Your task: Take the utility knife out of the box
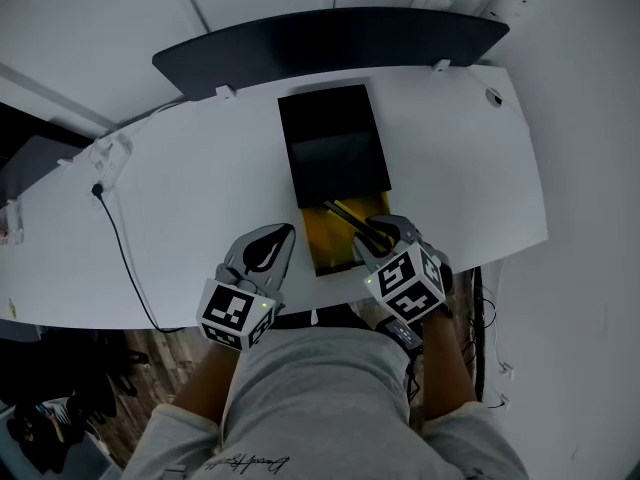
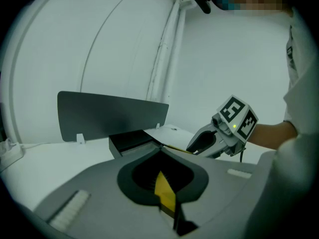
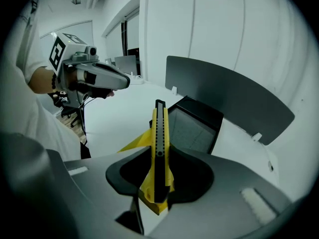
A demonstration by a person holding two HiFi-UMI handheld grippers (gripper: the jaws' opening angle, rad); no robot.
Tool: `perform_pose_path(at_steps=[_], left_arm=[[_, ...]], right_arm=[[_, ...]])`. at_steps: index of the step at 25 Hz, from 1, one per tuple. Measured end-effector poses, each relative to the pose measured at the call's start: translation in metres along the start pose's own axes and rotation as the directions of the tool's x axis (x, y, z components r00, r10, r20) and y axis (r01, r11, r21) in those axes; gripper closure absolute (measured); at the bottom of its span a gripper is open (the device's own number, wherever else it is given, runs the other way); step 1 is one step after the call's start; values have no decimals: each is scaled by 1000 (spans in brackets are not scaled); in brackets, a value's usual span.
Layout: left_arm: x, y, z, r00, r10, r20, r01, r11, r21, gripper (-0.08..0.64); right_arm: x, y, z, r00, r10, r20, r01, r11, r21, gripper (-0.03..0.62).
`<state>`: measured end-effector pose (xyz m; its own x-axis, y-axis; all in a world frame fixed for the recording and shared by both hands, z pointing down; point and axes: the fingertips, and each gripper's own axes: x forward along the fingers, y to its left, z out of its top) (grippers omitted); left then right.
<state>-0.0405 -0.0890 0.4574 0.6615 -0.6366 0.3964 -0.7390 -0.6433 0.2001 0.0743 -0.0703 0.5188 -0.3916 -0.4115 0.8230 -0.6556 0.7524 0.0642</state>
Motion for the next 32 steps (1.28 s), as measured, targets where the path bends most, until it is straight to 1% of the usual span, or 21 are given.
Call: perform_pose_path(at_steps=[9, 14, 19, 24, 32], left_arm=[[-9, -5, 29, 998, 2, 57, -4, 999, 34, 559], [-16, -7, 41, 997, 3, 77, -7, 999, 45, 560], [-23, -10, 50, 995, 7, 101, -12, 999, 46, 560], [-29, -12, 47, 995, 12, 100, -16, 999, 47, 560], [-25, -24, 48, 995, -15, 99, 10, 999, 47, 560]], right_arm=[[-33, -4, 22, 995, -40, 90, 38, 999, 25, 462], [-52, -3, 39, 986, -48, 158, 36, 996, 78, 462], [-63, 4, 49, 976, -43, 212, 17, 992, 122, 462], [-72, 16, 53, 968, -20, 252, -21, 987, 158, 462], [-76, 16, 59, 956, -19, 294, -40, 980, 194, 460]])
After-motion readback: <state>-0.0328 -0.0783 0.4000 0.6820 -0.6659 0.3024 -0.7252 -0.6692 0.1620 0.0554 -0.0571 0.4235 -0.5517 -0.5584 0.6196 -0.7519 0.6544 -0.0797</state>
